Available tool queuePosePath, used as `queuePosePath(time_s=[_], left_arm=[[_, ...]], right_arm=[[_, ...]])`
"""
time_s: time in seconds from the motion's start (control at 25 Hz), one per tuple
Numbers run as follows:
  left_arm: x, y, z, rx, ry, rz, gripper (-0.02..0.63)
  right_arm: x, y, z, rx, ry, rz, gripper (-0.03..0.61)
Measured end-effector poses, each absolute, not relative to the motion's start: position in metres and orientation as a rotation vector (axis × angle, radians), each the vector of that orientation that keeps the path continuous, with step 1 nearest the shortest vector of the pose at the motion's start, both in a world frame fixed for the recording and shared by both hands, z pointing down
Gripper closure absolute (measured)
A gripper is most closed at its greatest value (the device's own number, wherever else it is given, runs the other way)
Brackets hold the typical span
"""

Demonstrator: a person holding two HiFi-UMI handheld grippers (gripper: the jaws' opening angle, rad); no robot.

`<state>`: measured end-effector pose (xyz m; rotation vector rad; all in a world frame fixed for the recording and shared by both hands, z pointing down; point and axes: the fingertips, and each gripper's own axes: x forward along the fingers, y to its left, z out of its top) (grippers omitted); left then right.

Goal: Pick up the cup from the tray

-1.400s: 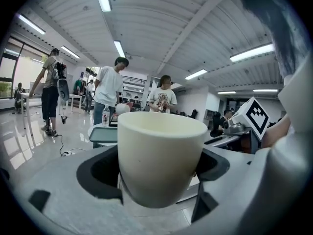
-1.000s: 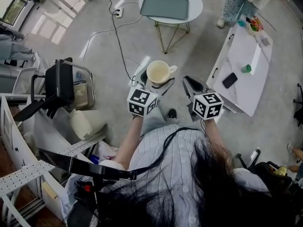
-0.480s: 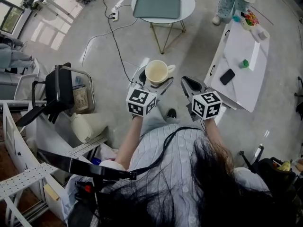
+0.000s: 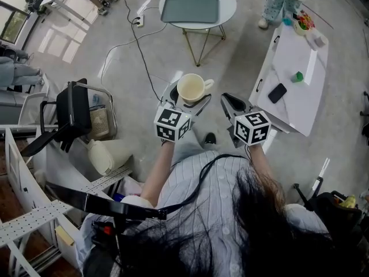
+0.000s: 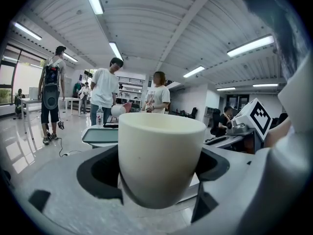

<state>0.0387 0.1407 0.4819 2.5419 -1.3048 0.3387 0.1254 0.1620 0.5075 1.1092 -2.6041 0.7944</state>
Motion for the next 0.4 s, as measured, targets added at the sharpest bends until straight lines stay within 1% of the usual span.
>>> queuePosePath(time_s=[0.4], left_arm=[[0.0313,0.1314,0.4850,2.542,-1.296,0.342,0.156]], right_arm=[[0.1170,0.1548,0.5101,1.108,-2.597,0.799,0.529]])
